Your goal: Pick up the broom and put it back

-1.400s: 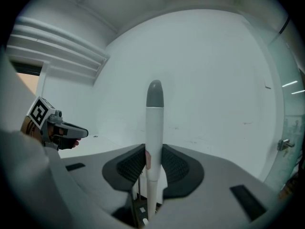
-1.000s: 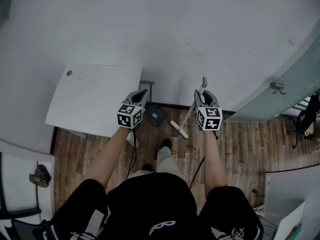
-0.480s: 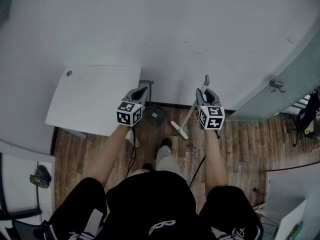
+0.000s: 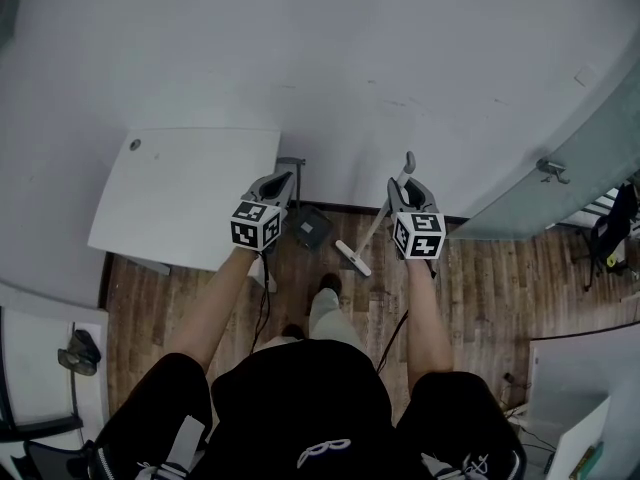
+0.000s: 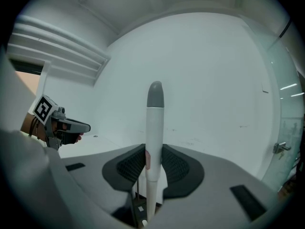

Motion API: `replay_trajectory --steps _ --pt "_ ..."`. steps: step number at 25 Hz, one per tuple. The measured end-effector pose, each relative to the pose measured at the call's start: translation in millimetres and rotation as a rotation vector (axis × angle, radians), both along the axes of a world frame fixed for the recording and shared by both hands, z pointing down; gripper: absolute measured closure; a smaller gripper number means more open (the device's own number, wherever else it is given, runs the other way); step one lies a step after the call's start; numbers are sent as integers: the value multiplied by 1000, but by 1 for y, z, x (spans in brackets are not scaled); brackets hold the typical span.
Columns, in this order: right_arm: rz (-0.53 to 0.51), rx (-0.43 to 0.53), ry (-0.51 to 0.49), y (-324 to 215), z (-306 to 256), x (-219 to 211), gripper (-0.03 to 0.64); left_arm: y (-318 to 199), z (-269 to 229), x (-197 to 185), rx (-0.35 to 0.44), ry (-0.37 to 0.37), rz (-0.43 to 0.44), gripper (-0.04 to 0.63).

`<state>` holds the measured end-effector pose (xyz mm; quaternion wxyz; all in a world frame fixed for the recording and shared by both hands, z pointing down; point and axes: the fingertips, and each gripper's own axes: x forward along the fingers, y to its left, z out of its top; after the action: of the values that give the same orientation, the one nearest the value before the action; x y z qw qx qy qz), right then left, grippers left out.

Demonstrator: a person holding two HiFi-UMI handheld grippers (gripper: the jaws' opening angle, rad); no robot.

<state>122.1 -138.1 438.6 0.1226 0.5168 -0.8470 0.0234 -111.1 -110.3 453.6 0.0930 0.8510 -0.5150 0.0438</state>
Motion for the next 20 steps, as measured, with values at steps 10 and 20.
replay_trajectory --steps 10,20 --pt "-17 -39 5 -10 20 0 502 -16 12 15 -22 5 24 578" --pt "-37 -122 23 -29 66 6 502 -39 40 27 -81 6 38 578"
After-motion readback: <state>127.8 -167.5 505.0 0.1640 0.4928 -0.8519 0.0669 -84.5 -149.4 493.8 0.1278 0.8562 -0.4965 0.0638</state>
